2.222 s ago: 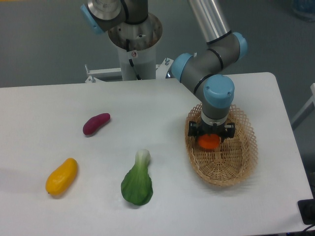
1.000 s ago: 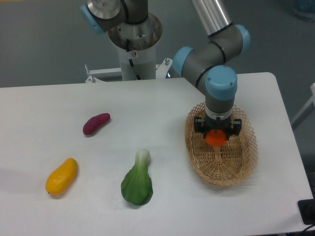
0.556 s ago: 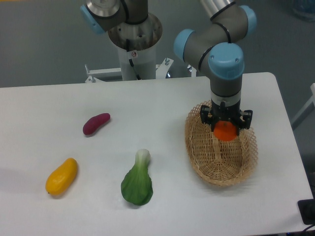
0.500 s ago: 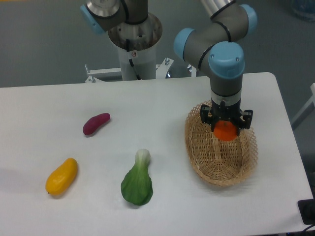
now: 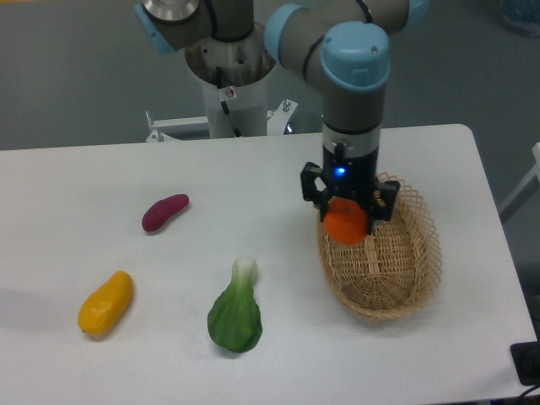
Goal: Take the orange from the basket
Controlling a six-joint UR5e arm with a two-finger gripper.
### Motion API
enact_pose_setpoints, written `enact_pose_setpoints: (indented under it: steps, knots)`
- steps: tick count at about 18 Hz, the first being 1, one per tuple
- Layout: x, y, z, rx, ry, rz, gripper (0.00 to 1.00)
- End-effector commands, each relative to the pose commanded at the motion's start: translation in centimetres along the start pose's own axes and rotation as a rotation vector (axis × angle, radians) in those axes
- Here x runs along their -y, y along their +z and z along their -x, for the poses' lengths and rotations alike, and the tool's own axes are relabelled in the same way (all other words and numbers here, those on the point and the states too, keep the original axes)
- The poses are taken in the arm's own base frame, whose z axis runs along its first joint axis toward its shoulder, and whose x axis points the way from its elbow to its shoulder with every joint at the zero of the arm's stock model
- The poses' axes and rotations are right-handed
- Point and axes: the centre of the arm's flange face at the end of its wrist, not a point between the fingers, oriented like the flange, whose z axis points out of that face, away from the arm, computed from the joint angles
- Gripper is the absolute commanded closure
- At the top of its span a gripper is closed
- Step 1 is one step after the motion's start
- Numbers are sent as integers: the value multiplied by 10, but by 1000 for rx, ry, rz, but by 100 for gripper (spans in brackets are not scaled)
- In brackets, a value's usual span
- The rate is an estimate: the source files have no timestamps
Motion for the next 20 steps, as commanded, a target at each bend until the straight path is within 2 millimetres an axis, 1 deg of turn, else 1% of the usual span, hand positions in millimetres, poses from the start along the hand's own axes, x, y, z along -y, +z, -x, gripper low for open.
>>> enact_pose_setpoints:
  steps: [4,12,20]
  knots:
    - [-2,-3,-2,-10,4,11,21]
    - [-5,0,0,-17,-3,6,21]
    - [-2,-3,0,-12,-6,-7,21]
